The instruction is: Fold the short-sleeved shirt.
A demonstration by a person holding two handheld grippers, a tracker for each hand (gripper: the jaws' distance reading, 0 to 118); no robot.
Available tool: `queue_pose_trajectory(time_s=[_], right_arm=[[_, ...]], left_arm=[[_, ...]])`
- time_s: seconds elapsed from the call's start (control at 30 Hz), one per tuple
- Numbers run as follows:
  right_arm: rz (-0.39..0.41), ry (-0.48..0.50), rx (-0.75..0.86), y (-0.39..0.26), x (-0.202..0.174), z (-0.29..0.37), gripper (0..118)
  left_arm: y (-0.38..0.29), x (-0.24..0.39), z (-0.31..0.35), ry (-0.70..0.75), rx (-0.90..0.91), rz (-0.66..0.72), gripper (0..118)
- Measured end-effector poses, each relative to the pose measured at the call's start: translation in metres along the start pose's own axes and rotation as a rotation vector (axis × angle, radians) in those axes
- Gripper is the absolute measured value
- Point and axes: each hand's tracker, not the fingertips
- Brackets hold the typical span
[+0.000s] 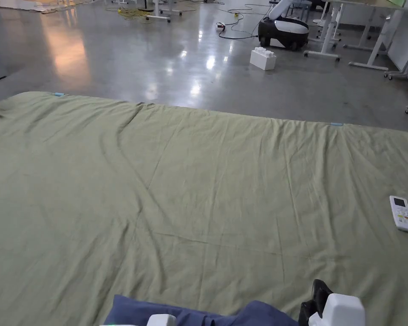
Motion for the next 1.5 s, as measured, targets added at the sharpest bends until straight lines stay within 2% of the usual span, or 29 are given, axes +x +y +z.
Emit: queue_pose_trajectory(time_s=[0.13, 0.47, 0.5, 0.63, 0.7, 0.87, 0.93, 1.03, 1.17, 1.27, 1.37, 1.43, 1.5], right_arm=[[0.001, 0.004, -0.002, 0.0, -0.001, 0.001, 1], [0.002, 0.009, -0.006, -0.001, -0.002, 0.001, 1], [0.002, 0.009, -0.004, -0.001, -0.002, 0.001, 1], [0.003, 0.013, 0.0, 0.003, -0.003, 0.002, 1], [0.006, 0.016, 0.007, 0.005, -0.003, 0.002, 1], [0.009, 0.02, 0.023, 0.01, -0.005, 0.002, 1], [0.01, 0.022, 0.025, 0.011, -0.006, 0.001, 1], [0.008, 0.024, 0.024, 0.011, -0.007, 0.0, 1], [0.007, 0.025, 0.019, 0.01, -0.009, 0.001, 1], [0.008, 0.026, 0.014, 0.01, -0.01, 0.001, 1], [0.012, 0.024, 0.011, 0.009, -0.009, 0.002, 1], [0.014, 0.022, 0.01, 0.008, -0.009, 0.002, 1], [0.011, 0.02, 0.008, 0.008, -0.008, 0.001, 1]], left_arm=[[-0.004, -0.004, -0.009, -0.004, 0.06, 0.046, 9], [-0.001, 0.001, 0.012, 0.004, 0.137, 0.041, 12], [0.002, -0.002, 0.019, 0.008, 0.159, 0.029, 17], [0.018, -0.016, 0.062, -0.008, 0.232, 0.002, 51], [0.026, -0.033, 0.087, 0.011, 0.265, -0.015, 61], [0.037, -0.091, 0.121, 0.144, 0.28, -0.017, 66], [0.04, -0.114, 0.125, 0.143, 0.261, -0.013, 68], [0.043, -0.146, 0.117, 0.097, 0.172, 0.02, 69], [0.044, -0.181, 0.093, -0.079, 0.093, 0.124, 69], [0.04, -0.197, 0.085, -0.192, 0.157, 0.149, 69], [0.042, -0.21, 0.081, -0.344, 0.171, 0.271, 68], [0.042, -0.215, 0.07, -0.388, 0.149, 0.281, 62], [0.041, -0.21, 0.062, -0.342, 0.144, 0.205, 43]])
